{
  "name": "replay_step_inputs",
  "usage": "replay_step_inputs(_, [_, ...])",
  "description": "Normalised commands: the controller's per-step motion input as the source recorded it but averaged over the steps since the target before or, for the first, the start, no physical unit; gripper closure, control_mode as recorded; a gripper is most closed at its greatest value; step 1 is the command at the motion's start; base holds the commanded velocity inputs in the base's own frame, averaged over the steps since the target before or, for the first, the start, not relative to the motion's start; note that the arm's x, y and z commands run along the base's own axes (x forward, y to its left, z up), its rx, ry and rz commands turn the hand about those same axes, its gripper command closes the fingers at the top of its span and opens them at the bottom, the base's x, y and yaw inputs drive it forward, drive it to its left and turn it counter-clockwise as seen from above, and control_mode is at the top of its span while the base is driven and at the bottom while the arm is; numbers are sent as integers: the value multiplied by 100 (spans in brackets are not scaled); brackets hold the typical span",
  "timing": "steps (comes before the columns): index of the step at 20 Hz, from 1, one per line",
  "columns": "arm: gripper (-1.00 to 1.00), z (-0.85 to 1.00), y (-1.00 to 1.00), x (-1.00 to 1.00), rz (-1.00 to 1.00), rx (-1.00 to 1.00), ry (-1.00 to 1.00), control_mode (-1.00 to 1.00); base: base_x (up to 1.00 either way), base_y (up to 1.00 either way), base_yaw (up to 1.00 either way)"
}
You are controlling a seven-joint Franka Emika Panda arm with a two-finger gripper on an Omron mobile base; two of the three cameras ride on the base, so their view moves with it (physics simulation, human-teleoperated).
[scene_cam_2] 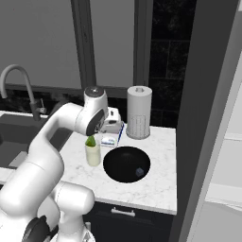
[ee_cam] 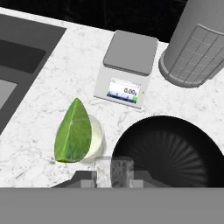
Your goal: Grab a lemon wedge from the fridge and one ice cube from the ice bowl, and put them in the glass of lemonade.
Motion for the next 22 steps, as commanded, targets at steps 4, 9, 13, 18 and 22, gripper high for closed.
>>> replay_step_inputs(4, [100, -2, 38, 0, 1, 7, -5, -100, 0, 0, 0])
replay_step_inputs(9, [100, 0, 36, 2, 0, 0, 0, -100, 0, 0, 0])
replay_step_inputs(13, [100, -1, 27, 0, 0, 0, 0, -100, 0, 0, 0])
replay_step_inputs(18, [100, 0, 23, 1, 0, 0, 0, -100, 0, 0, 0])
replay_step_inputs(22, [100, -8, -7, 0, -2, 3, 1, -100, 0, 0, 0])
